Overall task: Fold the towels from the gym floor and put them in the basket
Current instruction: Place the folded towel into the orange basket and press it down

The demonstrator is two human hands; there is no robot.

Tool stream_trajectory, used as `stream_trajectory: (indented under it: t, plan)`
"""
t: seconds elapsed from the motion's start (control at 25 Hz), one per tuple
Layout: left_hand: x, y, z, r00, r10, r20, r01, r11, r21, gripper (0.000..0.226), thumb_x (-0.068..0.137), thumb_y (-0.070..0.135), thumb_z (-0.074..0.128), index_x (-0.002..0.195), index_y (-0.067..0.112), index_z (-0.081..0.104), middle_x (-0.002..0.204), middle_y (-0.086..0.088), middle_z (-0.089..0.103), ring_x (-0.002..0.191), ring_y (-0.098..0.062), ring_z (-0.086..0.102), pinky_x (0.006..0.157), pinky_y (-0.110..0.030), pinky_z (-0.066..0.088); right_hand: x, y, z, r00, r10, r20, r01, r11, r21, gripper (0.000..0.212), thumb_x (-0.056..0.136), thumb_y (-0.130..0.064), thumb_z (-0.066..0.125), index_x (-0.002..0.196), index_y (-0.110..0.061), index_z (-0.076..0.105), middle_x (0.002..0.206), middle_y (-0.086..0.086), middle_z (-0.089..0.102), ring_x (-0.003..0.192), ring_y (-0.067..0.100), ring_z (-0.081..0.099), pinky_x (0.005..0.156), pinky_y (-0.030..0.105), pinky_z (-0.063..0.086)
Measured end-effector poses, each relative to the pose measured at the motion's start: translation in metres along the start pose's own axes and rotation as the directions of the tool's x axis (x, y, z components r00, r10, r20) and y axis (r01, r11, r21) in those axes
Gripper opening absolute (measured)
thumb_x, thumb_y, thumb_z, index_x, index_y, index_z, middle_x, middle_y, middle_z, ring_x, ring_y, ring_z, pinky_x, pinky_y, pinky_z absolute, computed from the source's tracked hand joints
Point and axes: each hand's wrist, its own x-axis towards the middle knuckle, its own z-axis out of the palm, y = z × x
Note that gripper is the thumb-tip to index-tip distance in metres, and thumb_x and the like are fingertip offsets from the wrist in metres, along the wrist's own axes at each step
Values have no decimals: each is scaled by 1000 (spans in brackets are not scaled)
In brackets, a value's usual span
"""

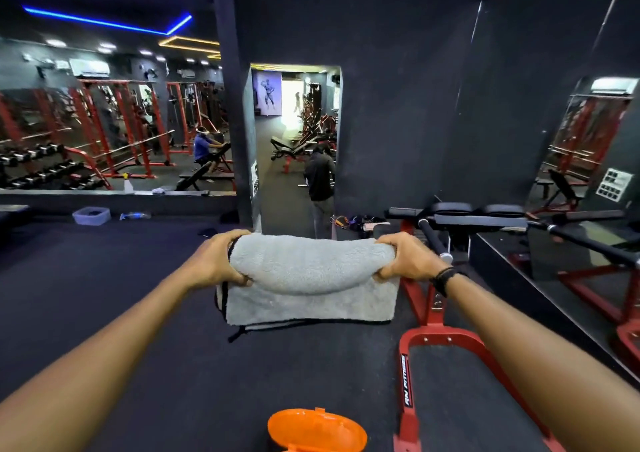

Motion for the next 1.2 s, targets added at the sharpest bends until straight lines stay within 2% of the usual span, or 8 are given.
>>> stream_trajectory:
  t: [0.12, 0.2, 0.28, 0.4, 0.56, 0.84, 1.0, 1.2]
  plan:
    - [-4, 1, -14, 994, 0, -109, 17, 988, 154, 54, 46, 44, 85, 97, 42, 66, 94, 7, 68, 95, -19, 60, 76, -34, 50, -5, -4, -11, 990, -10, -142, 20, 997, 73, 27, 58, -19, 84, 75, -31, 65, 80, -6, 65, 78, 13, 61, 63, 21, 44]
    - [-7, 10, -21, 992, -61, -110, 26, 955, -297, 47, 50, 37, 87, 94, 29, 70, 93, 0, 73, 92, -21, 66, 74, -31, 52, -13, -12, -21, 996, 7, -90, 43, 839, 543, 33, 71, -11, 79, 100, -22, 67, 97, -1, 71, 89, 14, 67, 73, 23, 52]
    - [-12, 17, -17, 990, -134, -38, 77, 755, -651, 46, 58, 28, 87, 100, 19, 70, 97, -3, 75, 91, -19, 71, 68, -25, 56, -21, -21, -15, 998, -12, 58, -36, 649, 760, 34, 83, -2, 66, 114, -13, 61, 107, 2, 71, 96, 14, 68, 77, 22, 54]
    - [-11, 20, -8, 986, -166, -12, 113, 721, -683, 58, 60, 43, 86, 108, 17, 67, 100, -1, 75, 95, -18, 71, 70, -25, 54, -21, -26, -5, 998, 59, -14, -31, 706, 708, 19, 89, 0, 58, 103, -11, 63, 92, -4, 71, 83, 5, 66, 68, 12, 50]
    - [-10, 19, -4, 975, -206, 86, 206, 687, -696, 89, 37, 59, 89, 111, 16, 65, 103, -5, 74, 93, -20, 71, 70, -29, 56, -18, -23, -15, 995, 93, -32, -45, 722, 691, 15, 89, -2, 57, 97, -14, 63, 88, -6, 69, 78, 2, 64, 68, 14, 50]
    - [0, 14, 19, 936, -346, 71, 288, 634, -718, 32, 83, 38, 68, 107, 18, 61, 115, -8, 66, 98, -23, 65, 81, -34, 51, -7, -31, -29, 995, 102, 13, -90, 803, 589, 8, 84, -13, 63, 89, -20, 61, 79, -8, 62, 71, 5, 58, 64, 20, 46]
    - [0, 10, 50, 930, -353, 103, 354, 784, -510, 32, 84, 37, 69, 108, 17, 62, 110, -2, 68, 101, -18, 66, 89, -36, 50, 7, -9, 5, 988, 106, 114, -144, 901, 410, 21, 77, -17, 72, 96, -16, 63, 82, -6, 65, 76, 10, 61, 63, 18, 50]
    - [-15, -22, 113, 899, -410, 155, 429, 895, -119, 42, 75, 36, 78, 106, 15, 61, 98, -4, 68, 92, -19, 63, 84, -34, 50, 11, 63, 71, 948, 270, 167, -277, 961, 15, 46, 65, -42, 75, 101, -18, 59, 102, 3, 65, 95, 24, 61, 81, 33, 50]
